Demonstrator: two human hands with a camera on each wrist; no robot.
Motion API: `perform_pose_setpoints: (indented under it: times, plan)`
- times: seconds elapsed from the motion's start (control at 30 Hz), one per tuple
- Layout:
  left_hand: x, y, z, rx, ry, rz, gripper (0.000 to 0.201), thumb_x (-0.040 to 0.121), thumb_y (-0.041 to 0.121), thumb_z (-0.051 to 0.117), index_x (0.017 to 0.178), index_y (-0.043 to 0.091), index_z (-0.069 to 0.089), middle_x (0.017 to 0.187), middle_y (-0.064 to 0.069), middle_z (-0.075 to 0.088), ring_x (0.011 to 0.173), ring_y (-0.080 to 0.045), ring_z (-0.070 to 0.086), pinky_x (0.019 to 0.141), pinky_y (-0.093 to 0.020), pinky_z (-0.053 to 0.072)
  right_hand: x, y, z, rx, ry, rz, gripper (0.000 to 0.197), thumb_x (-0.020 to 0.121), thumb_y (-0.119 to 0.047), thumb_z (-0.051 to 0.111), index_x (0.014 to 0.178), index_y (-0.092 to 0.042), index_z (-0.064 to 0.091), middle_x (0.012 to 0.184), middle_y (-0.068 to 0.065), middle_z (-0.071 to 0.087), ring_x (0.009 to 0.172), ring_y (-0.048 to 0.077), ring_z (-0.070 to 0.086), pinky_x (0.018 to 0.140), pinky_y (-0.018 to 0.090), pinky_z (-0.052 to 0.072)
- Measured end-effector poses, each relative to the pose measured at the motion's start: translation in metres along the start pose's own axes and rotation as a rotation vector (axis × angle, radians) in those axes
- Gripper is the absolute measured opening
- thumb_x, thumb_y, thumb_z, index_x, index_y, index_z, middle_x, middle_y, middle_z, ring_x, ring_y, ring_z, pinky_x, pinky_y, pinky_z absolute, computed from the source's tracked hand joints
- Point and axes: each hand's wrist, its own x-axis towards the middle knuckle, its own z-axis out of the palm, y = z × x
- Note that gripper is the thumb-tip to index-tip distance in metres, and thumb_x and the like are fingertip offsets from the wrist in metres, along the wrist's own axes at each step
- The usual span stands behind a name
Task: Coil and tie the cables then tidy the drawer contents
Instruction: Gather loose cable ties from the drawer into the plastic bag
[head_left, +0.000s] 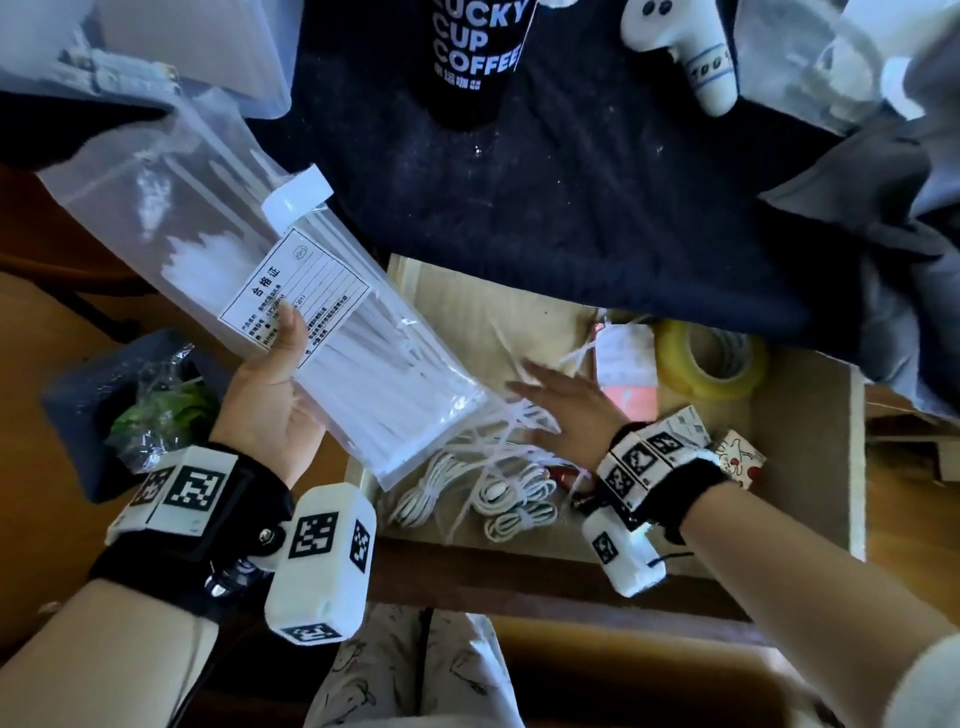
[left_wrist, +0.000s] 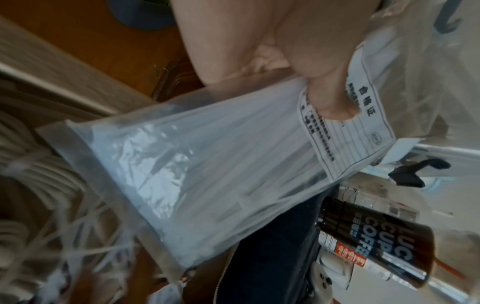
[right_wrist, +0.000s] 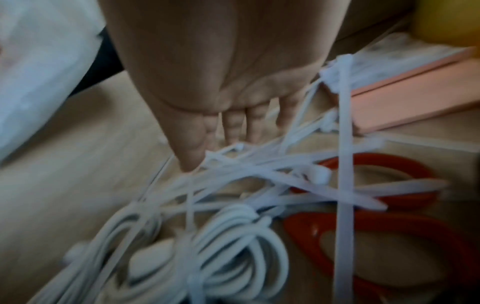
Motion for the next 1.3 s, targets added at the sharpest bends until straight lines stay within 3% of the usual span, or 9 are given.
perform_pose_setpoints:
  times: [0.07,0.17,0.33,0.4,0.5,0.63,0.77,1.0,1.3]
  plan:
    - [0.000,-0.001,0.002,0.003,-0.051,0.016,0.079,0.077,0.062,0.056,0.140,0.016,0.042,0.135,-0.006,0.055,0.127,-0.021,0.051,0.099,-0.036,0.047,-0.001,0.014,-0.004,0.022,0.154,0.295,0.072,0.093,-0.037,0.050,0.149,-0.030,0.007,0.158,-0.001,-0.010,0.146,0.020,-0.001,0.118,0.041,0.006]
    - [-0.002,0.000,0.001,-0.029,-0.087,-0.006,0.082,0.077,0.060,0.059,0.143,0.016,0.038,0.141,-0.010,0.049,0.130,-0.027,0.047,0.107,-0.050,0.036,0.004,0.019,0.000,0.067,0.068,0.481,0.079,0.093,-0.042,0.048,0.149,-0.026,-0.004,0.155,0.001,-0.024,0.144,0.021,-0.016,0.116,0.038,-0.004]
    - [-0.005,0.005,0.002,-0.048,-0.143,-0.040,0.084,0.077,0.057,0.064,0.145,0.019,0.033,0.144,-0.009,0.045,0.132,-0.029,0.044,0.110,-0.056,0.027,0.006,-0.001,0.013,0.033,-0.073,0.096,0.080,0.088,-0.064,0.034,0.150,-0.021,0.006,0.153,-0.002,-0.020,0.140,0.004,-0.023,0.113,0.032,-0.012]
    - [-0.008,0.009,0.005,-0.039,-0.179,-0.041,0.084,0.078,0.053,0.065,0.146,0.019,0.031,0.145,-0.009,0.044,0.133,-0.029,0.042,0.110,-0.057,0.026,-0.002,-0.009,0.006,0.037,-0.188,0.028,0.061,0.094,-0.044,0.045,0.147,-0.022,0.026,0.157,-0.001,-0.004,0.145,0.011,-0.006,0.114,0.032,-0.003]
    - [-0.012,0.017,0.013,-0.019,-0.188,-0.054,0.094,0.068,0.051,0.076,0.144,0.015,0.035,0.142,-0.012,0.047,0.131,-0.029,0.045,0.109,-0.056,0.030,-0.019,-0.010,-0.015,0.204,-0.233,0.170,0.045,0.094,-0.032,0.052,0.138,-0.027,0.043,0.150,0.000,0.034,0.136,0.021,0.035,0.108,0.024,0.019]
    - [-0.012,0.019,0.019,-0.006,-0.179,-0.061,0.100,0.059,0.052,0.082,0.140,0.009,0.041,0.137,-0.014,0.052,0.127,-0.028,0.050,0.108,-0.052,0.033,-0.035,0.011,-0.021,0.169,-0.219,0.331,0.051,0.094,-0.034,0.052,0.142,-0.028,0.035,0.153,-0.004,0.027,0.141,0.015,0.026,0.115,0.033,0.006]
    - [-0.009,0.016,0.023,0.028,-0.193,-0.061,0.098,0.062,0.055,0.079,0.140,0.009,0.041,0.137,-0.015,0.052,0.127,-0.028,0.050,0.108,-0.052,0.034,-0.027,0.014,-0.025,0.259,0.006,0.343,0.044,0.089,-0.022,0.058,0.132,-0.028,0.050,0.141,-0.005,0.047,0.120,0.018,0.051,0.100,0.023,0.035]
    - [-0.005,0.006,0.035,0.131,-0.130,0.009,0.087,0.070,0.055,0.069,0.138,0.008,0.043,0.135,-0.012,0.055,0.125,-0.023,0.052,0.100,-0.039,0.045,0.007,-0.017,0.003,-0.128,-0.029,0.124,0.100,0.070,-0.038,0.075,0.148,-0.020,0.015,0.147,0.002,0.020,0.135,0.023,0.023,0.107,0.038,0.028]
    - [-0.010,0.001,0.052,0.226,-0.068,0.056,0.059,0.090,0.038,0.040,0.136,0.001,0.044,0.131,-0.013,0.057,0.122,-0.019,0.055,0.098,-0.026,0.047,0.018,-0.033,0.013,-0.203,-0.091,-0.073,0.080,0.082,-0.030,0.064,0.147,-0.015,0.020,0.151,0.007,0.022,0.137,0.025,0.022,0.106,0.035,0.025]
